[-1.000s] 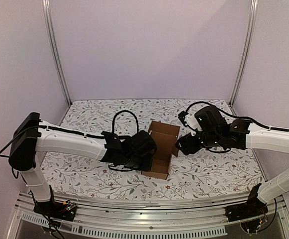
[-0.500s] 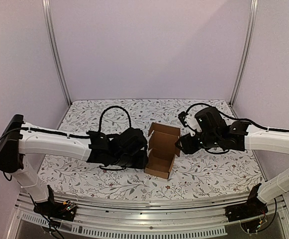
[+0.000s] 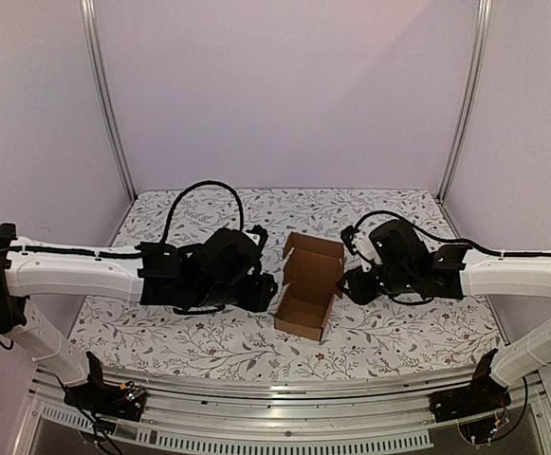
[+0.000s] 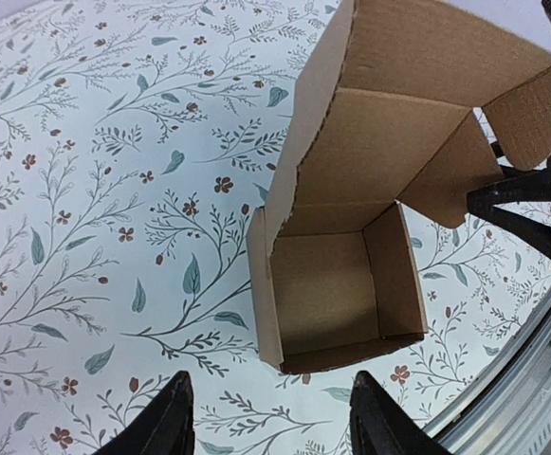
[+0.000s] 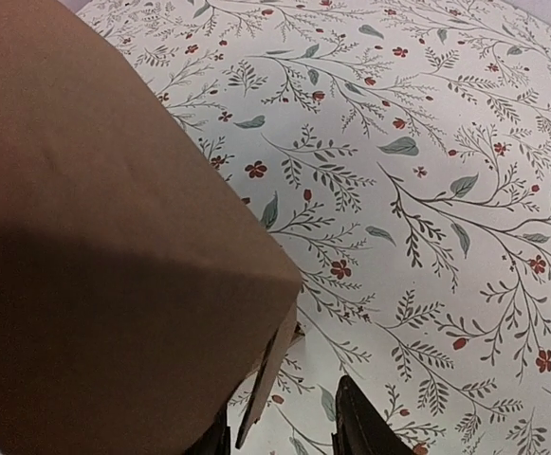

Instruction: Fold the paper box

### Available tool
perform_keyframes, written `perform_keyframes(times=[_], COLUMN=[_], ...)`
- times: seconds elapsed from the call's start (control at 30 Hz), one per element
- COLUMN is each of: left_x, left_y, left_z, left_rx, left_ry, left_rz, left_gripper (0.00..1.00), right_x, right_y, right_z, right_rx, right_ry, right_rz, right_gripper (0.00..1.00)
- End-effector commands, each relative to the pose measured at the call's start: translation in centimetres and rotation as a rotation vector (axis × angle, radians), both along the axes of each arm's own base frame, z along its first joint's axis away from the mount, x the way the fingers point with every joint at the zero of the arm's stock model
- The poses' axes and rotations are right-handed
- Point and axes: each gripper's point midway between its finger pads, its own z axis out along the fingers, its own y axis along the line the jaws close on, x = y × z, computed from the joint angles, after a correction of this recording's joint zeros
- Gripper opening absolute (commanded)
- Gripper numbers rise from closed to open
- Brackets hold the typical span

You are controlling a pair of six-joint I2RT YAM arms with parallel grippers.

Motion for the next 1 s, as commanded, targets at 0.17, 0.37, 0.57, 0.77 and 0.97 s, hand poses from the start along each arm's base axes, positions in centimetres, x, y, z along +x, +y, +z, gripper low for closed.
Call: perform_keyframes(times=[0.17, 0.37, 0.57, 0.77, 0.97], left_x=[1.2, 1.5, 1.7, 2.2, 2.5], left_y=[0.2, 0.2, -0.1, -0.9, -1.1], left_z=[1.0, 1.2, 1.1, 1.0, -0.2], left_rx=[0.016, 0.030, 0.028, 0.010, 0.015], left_ry=[-0.100, -0.134, -0.147, -0.170, -0.173], left_rz=[-0.087, -0.113, -0.137, -0.154, -0.172], left_gripper=[0.55, 0.55, 0.55, 0.55, 0.56], right_x=[-0.2, -0.1, 0.0, -0.2, -0.3], right_y=[0.3, 0.8, 0.7, 0.7, 0.7], right_z=[0.9, 0.9, 0.4, 0.1, 0.6], right_rx=[0.069, 0.088, 0.072, 0.065, 0.076], right_ry=[-0.108, -0.135, -0.138, -0.132, -0.138], right_rz=[-0.042, -0.040, -0.044, -0.037, -0.025], right_gripper=[0.27, 0.24, 0.10, 0.00, 0.00])
